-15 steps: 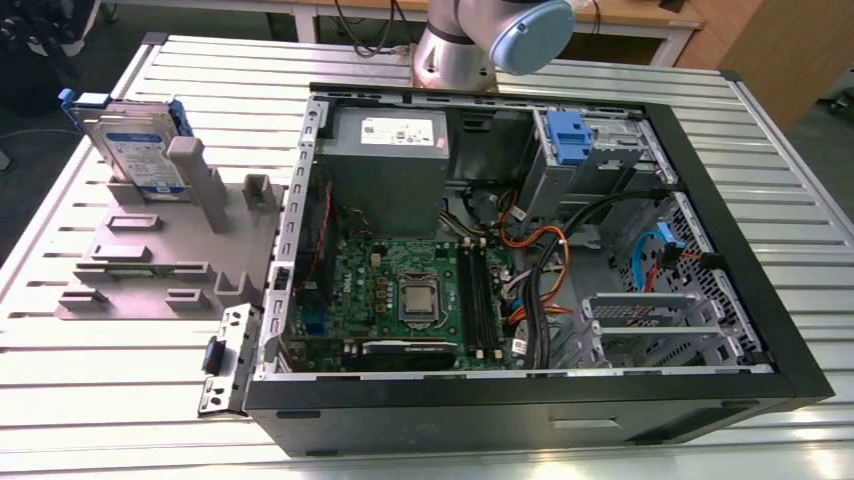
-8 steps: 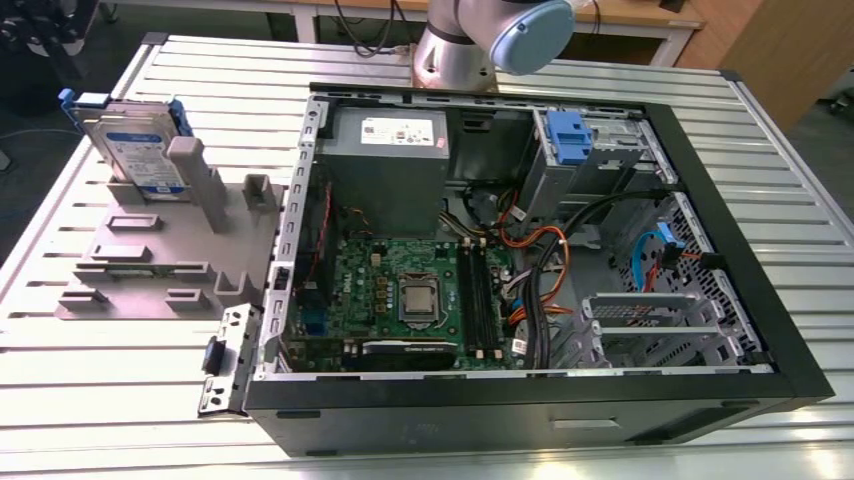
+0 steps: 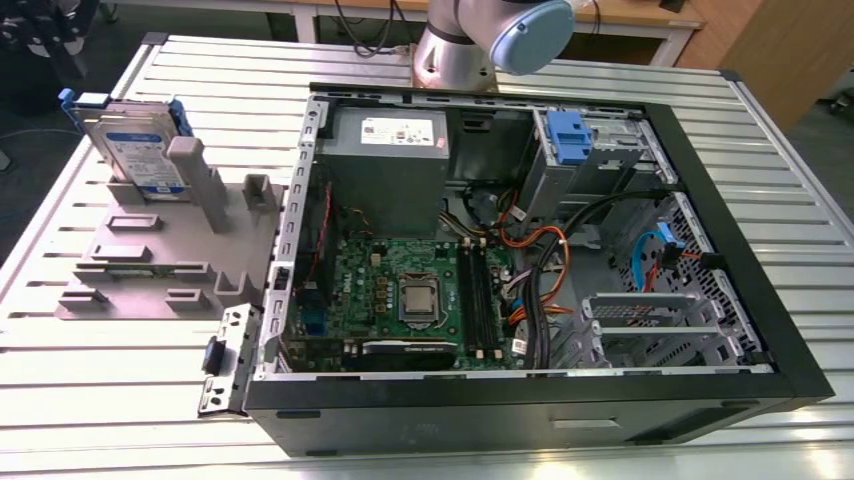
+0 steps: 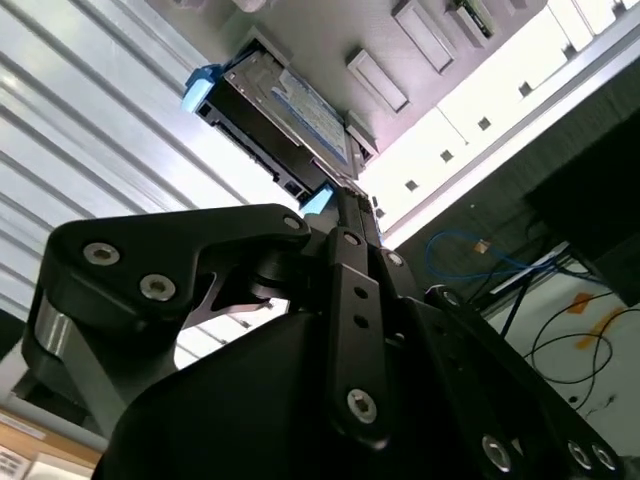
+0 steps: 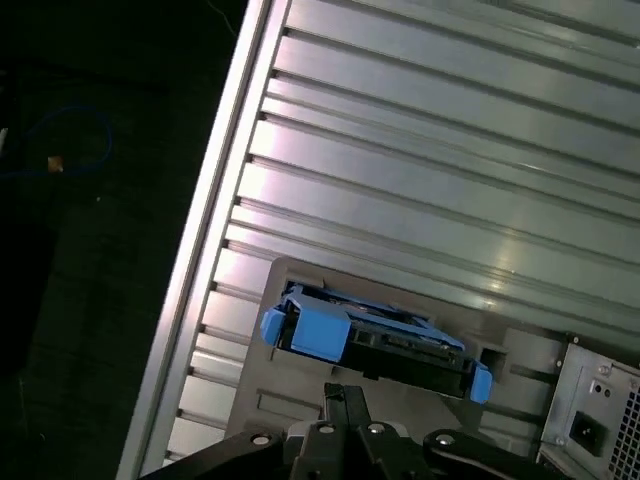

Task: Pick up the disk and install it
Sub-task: 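Pick up the disk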

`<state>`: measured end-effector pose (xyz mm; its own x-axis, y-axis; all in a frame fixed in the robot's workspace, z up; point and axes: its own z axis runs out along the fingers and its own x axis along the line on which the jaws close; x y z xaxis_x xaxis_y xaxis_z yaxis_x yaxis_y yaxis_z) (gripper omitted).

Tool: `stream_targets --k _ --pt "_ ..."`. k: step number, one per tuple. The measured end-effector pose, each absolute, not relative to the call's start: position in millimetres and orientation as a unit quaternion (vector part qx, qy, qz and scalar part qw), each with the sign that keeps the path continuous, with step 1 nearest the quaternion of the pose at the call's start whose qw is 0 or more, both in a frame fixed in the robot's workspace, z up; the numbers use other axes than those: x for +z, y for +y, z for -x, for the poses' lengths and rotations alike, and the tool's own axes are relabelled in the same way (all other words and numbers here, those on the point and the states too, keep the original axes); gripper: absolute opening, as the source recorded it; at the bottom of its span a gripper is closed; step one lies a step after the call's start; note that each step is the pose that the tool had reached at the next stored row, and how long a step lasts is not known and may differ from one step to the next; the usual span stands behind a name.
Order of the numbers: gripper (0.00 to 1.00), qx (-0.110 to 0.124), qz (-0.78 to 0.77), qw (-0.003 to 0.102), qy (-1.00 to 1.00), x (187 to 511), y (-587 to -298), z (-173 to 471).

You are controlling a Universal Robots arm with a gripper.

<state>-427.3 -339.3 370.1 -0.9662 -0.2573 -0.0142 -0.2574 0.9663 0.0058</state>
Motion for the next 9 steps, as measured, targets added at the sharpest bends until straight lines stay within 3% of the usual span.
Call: stream_targets --k 9 --pt "0.11 0.004 0.193 0.006 0.981 370.1 -339.3 427.3"
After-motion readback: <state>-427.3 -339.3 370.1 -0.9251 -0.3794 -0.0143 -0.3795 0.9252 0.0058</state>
